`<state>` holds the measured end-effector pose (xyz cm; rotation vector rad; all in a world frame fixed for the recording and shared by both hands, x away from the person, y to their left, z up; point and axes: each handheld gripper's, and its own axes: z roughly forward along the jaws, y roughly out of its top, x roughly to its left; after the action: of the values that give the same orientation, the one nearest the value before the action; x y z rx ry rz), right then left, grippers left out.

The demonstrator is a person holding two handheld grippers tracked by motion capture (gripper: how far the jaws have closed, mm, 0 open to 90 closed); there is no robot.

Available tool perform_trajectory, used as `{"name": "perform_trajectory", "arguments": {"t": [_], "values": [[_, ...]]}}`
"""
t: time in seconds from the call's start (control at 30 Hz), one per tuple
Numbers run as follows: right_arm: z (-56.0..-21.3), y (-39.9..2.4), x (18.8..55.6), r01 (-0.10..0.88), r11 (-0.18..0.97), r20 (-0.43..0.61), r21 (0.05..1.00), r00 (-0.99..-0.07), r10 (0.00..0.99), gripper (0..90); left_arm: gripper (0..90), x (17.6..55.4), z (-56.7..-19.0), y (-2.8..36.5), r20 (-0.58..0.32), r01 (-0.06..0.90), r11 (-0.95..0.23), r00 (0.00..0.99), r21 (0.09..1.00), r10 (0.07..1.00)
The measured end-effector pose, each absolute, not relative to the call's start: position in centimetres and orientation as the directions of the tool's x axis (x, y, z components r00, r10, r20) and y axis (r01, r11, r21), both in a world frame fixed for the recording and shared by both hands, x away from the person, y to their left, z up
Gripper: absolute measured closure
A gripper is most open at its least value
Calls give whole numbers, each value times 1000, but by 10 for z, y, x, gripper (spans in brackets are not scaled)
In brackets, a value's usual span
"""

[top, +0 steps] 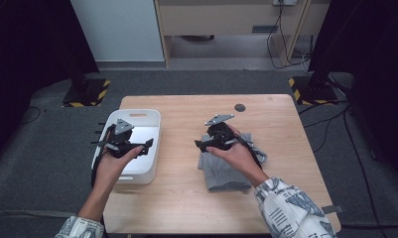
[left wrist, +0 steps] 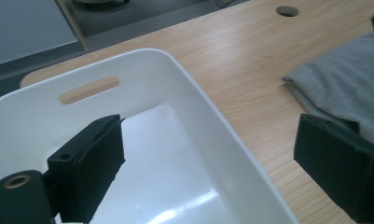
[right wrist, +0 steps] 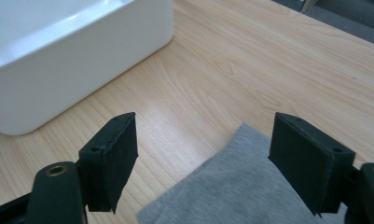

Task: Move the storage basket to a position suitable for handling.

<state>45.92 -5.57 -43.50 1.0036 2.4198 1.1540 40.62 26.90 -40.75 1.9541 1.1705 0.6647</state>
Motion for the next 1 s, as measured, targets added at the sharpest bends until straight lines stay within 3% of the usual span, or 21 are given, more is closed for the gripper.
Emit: {"name": "perform_trajectory", "arguments": {"t": [0.4, 0.8, 1.0], "values": [[-442, -31, 454, 453, 467, 43, 759, -752, 658, 302, 135, 401, -411, 315, 48, 540, -239, 342, 807, 938], [-447, -6, 441, 425, 500, 38, 754, -789, 614, 398, 357, 395, -413, 350, 44, 542, -183, 259, 820, 965], [-449, 1, 435, 415, 512, 33, 752, -799, 600, 402, 384, 397, -417, 371, 27, 553, -148, 221, 820, 975]]}}
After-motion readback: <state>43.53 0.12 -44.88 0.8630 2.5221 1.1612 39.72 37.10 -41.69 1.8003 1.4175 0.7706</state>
